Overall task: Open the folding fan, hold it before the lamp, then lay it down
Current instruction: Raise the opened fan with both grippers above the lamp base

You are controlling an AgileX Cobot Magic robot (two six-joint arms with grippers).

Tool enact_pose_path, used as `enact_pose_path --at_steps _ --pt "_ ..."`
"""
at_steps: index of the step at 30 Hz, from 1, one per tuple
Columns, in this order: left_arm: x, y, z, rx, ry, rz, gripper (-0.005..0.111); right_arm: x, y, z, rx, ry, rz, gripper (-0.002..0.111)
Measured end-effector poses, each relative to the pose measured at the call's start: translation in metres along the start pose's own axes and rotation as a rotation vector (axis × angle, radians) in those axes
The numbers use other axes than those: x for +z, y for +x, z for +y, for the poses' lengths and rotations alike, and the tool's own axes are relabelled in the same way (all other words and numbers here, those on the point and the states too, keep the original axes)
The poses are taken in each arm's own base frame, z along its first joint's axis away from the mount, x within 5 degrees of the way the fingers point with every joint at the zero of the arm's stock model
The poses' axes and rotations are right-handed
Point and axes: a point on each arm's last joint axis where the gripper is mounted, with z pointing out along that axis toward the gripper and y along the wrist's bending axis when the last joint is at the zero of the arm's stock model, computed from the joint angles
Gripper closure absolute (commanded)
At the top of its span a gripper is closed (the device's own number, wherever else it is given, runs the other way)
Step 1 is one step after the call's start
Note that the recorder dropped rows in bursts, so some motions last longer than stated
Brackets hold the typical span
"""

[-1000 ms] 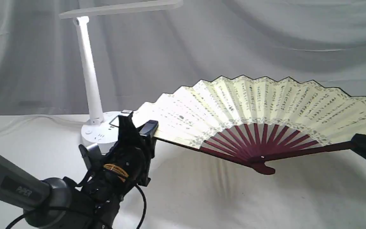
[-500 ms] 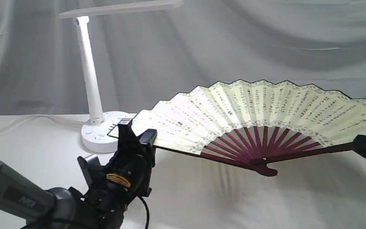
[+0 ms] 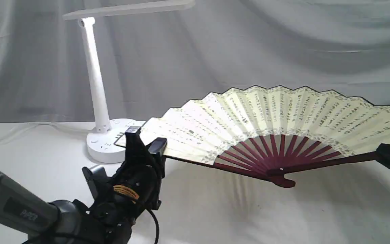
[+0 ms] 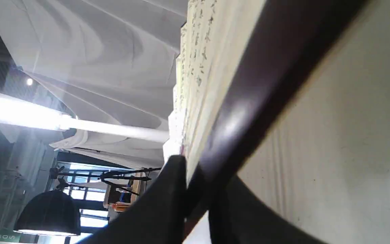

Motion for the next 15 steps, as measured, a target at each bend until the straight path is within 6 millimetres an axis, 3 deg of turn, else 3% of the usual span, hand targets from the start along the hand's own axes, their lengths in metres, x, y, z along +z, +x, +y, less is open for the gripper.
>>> enact_pose_path --at_steps 15 --pt "-0.0004 0.0005 0.0003 -0.003 0.000 -0.011 0.107 0.0000 0.0000 0.0000 0.039 0.000 0.000 0.108"
